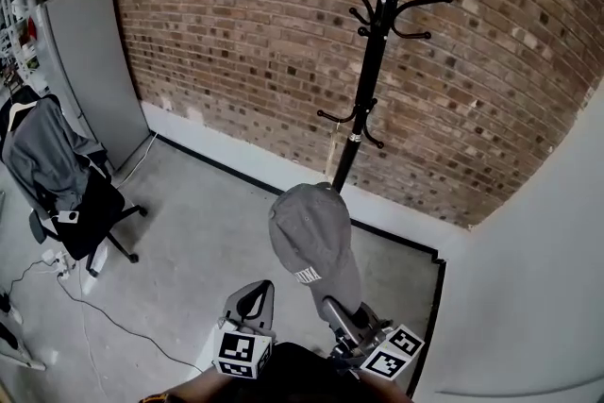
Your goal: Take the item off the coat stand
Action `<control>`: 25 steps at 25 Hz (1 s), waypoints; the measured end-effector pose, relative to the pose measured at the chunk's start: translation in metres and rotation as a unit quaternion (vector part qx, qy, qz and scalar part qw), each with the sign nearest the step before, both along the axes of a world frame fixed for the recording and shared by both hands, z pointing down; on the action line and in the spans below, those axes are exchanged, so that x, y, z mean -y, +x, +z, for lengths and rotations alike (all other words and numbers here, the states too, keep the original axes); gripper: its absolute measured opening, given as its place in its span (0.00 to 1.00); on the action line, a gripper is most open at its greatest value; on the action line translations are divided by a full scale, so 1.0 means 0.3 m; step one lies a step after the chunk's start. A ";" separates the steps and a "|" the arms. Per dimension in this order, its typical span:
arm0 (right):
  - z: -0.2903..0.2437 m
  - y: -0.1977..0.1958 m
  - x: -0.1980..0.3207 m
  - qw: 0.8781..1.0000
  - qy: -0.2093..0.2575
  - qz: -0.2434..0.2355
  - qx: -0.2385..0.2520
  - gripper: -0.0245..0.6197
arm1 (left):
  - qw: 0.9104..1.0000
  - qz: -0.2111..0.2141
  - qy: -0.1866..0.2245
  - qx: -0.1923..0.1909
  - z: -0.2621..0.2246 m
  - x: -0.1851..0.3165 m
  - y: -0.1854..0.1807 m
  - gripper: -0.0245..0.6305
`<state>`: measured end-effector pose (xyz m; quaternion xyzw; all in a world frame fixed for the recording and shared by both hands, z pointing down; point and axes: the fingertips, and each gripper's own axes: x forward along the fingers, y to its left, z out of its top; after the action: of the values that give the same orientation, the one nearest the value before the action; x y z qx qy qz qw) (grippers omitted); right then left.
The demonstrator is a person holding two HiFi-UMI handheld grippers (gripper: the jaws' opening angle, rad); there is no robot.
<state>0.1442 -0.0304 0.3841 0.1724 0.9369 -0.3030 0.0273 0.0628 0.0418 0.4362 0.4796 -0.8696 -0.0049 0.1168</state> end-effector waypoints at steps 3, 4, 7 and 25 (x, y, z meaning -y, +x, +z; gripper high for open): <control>0.034 0.075 0.072 1.000 -0.010 0.011 -0.007 0.09 | 1.000 0.010 -0.011 -0.004 0.027 0.075 0.073 0.09; 0.045 0.099 0.092 1.000 -0.015 0.014 -0.009 0.09 | 1.000 0.010 -0.015 -0.007 0.038 0.095 0.096 0.09; 0.064 0.163 0.151 1.000 -0.017 0.024 -0.012 0.09 | 0.999 0.020 -0.023 -0.010 0.051 0.155 0.167 0.09; 0.103 0.256 0.245 0.999 -0.021 0.043 -0.013 0.09 | 0.998 0.036 -0.053 -0.014 0.108 0.218 0.296 0.09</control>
<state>0.2209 -0.1040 0.4150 0.1277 0.9371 -0.3234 0.0316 0.1517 -0.0236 0.4686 0.5037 -0.8492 0.0388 0.1540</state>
